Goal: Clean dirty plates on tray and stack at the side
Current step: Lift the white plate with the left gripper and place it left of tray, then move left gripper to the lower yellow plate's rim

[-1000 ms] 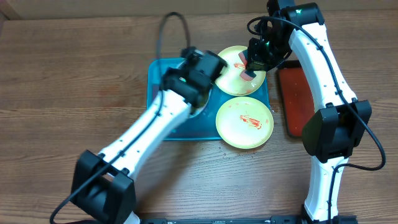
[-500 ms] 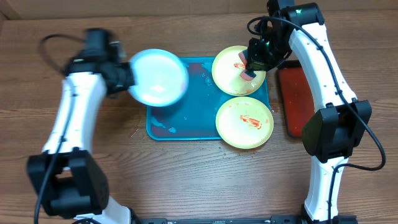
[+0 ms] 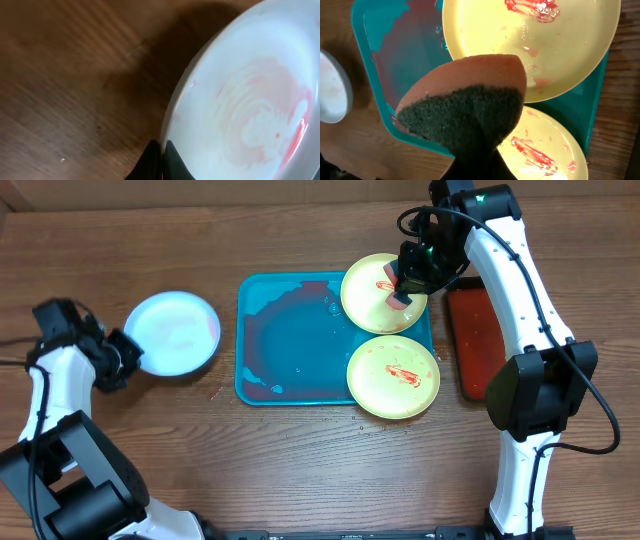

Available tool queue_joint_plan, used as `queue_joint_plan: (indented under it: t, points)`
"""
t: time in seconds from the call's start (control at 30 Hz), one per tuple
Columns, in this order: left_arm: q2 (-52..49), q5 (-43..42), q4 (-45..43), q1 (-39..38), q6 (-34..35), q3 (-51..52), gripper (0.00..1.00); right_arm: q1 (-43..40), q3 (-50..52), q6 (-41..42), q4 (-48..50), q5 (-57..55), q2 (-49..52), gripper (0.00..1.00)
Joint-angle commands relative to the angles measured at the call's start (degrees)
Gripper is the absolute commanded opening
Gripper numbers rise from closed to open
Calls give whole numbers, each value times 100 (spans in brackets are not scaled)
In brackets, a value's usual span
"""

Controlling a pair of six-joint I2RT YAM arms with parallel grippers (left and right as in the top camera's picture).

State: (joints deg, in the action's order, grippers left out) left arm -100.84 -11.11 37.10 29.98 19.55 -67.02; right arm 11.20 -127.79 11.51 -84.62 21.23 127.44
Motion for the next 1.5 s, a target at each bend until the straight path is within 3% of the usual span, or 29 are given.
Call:
queue_joint_plan:
  t: [0.0,0.17,0.37,0.43,0.47,0.57,0.9,1.13,1.27,1.47]
  points:
    - [81,254,-560,15,385,380,4,-2,-20,-114,17,136,-326,4]
    - [76,258,-1058,-138,382,662,6,-2,-20,-114,17,136,-326,4]
    - [76,236,-1010,-168,358,660,45,-2,-20,-114,17,136,-326,4]
    - [79,31,-931,-166,116,625,46,-2,-20,-114,20,136,-326,4]
    - [79,-249,-745,-175,-256,498,31,-2,-20,-114,20,136,-326,4]
    - [81,-258,-260,-282,-496,103,27,-2,-20,-114,26,136,-326,4]
    - [81,-256,1078,-1602,-610,-1283,47,-2,-20,-114,31,136,-326,4]
    - [31,-697,1062,-3198,-452,-1329,61,-2,-20,-114,31,136,-326,4]
    - [-254,-820,986,-4347,-254,-1331,63,-2,-20,-116,31,136,-326,4]
    - [-957,-1139,887,-5226,-103,-1412,66,-2,-20,-114,20,136,-326,4]
